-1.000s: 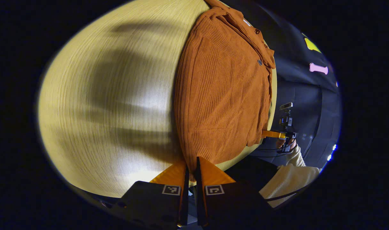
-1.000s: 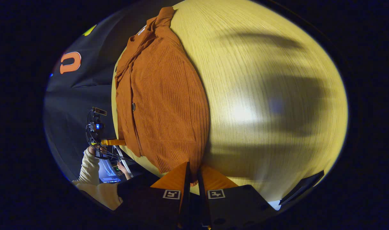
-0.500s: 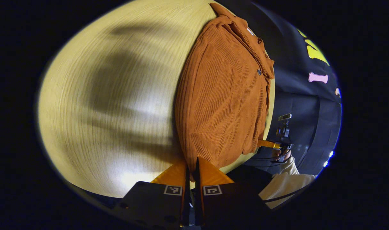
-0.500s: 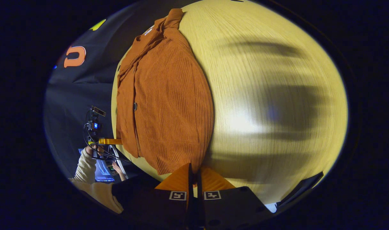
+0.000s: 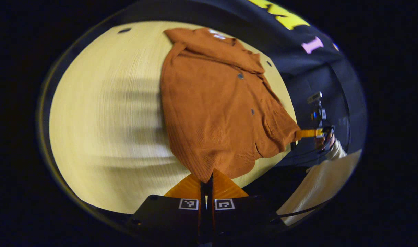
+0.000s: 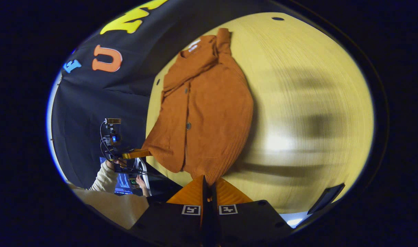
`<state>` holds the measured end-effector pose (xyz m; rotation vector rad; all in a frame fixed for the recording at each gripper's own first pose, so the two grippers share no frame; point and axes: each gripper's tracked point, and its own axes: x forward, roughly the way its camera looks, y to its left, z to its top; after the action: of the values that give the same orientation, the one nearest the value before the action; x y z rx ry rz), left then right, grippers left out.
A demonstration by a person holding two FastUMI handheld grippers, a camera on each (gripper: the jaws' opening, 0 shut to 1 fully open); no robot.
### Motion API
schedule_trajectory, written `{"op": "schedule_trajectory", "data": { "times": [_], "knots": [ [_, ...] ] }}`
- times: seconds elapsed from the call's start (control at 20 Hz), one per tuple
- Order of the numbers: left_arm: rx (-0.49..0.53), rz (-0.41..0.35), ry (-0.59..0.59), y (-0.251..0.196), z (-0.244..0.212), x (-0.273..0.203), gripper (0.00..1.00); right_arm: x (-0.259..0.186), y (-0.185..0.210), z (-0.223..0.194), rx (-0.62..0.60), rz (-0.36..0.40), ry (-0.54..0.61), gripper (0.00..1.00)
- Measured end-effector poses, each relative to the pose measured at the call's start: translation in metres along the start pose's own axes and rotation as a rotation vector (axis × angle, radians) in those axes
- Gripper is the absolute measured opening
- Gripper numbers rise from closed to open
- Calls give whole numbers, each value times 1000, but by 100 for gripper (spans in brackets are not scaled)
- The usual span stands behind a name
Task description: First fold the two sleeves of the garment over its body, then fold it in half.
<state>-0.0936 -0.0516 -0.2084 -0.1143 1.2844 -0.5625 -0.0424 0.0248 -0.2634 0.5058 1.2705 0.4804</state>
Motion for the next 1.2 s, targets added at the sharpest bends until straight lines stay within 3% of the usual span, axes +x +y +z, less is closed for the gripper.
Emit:
{"op": "schedule_trajectory", "data": {
  "times": [0.1,0.25,0.5,0.75,1.0,1.2],
  "knots": [
    [92,22,-30,-9,27,-12,3,-6,21,18,-57,21,-36,5],
    [150,17,-74,-22,60,-28,3,-16,53,51,-139,40,-83,5],
    [159,-49,-170,-36,138,-50,3,-29,80,122,-268,10,-170,5],
    [153,-98,-257,-38,224,-54,3,-43,105,203,-303,14,-262,5],
    [31,-201,-373,-36,315,-31,3,-23,109,283,-255,3,-346,5],
    [-87,-191,-440,6,364,7,3,16,86,353,-178,-37,-388,5]
  ]
}}
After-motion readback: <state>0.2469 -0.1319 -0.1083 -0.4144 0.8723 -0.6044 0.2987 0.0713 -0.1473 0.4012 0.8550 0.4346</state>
